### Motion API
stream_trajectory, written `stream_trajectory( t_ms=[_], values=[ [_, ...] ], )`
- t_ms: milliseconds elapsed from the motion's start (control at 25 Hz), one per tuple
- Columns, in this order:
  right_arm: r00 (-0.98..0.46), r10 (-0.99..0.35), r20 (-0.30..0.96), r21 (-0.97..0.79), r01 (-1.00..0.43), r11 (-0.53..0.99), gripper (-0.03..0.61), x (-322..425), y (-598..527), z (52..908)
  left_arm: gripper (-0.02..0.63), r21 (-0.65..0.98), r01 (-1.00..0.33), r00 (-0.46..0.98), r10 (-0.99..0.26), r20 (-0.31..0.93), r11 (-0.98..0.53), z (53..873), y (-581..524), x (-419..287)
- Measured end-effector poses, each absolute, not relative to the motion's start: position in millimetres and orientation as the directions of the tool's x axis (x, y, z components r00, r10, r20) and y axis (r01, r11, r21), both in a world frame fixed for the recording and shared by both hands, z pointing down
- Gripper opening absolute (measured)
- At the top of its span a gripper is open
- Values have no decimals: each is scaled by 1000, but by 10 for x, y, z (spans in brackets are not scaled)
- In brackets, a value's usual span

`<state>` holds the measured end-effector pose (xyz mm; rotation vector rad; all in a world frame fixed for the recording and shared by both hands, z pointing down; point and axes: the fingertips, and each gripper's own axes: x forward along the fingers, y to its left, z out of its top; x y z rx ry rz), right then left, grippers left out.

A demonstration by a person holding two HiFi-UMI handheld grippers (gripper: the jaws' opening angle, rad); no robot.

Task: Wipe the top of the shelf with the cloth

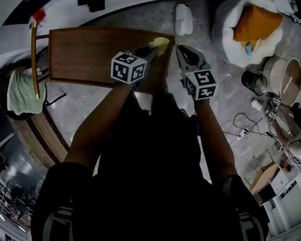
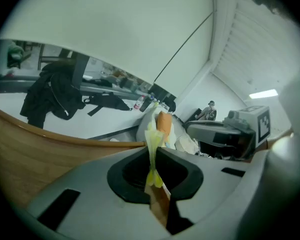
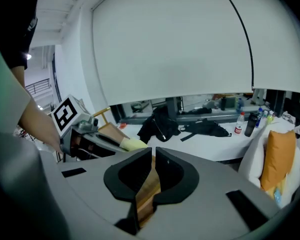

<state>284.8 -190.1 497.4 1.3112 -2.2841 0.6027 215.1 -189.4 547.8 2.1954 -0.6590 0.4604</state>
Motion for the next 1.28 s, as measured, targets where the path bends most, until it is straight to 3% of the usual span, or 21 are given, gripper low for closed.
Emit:
stream_trajectory(
  t_ms=[240, 560, 920, 1280],
  values=[
    [-472, -647, 599, -159, -862, 481, 35, 3079, -1846, 5090, 31, 607, -639, 747, -191, 637, -473, 5994, -1956, 2448],
    [-491, -613, 619, -133, -835, 534, 35, 2935, -1906, 5155, 31, 454, -730, 620, -214, 755, -511, 6207, -2044, 2427],
    [-478, -592, 649, -121, -833, 541, 34, 2541, -2012, 5223, 31, 384, -749, 570, -230, 789, -540, 6333, -2092, 2200],
    [-498, -544, 675, -131, -807, 576, 35, 1960, -2002, 5283, 31, 333, -772, 528, -255, 810, -541, 6375, -2303, 1459]
  ],
)
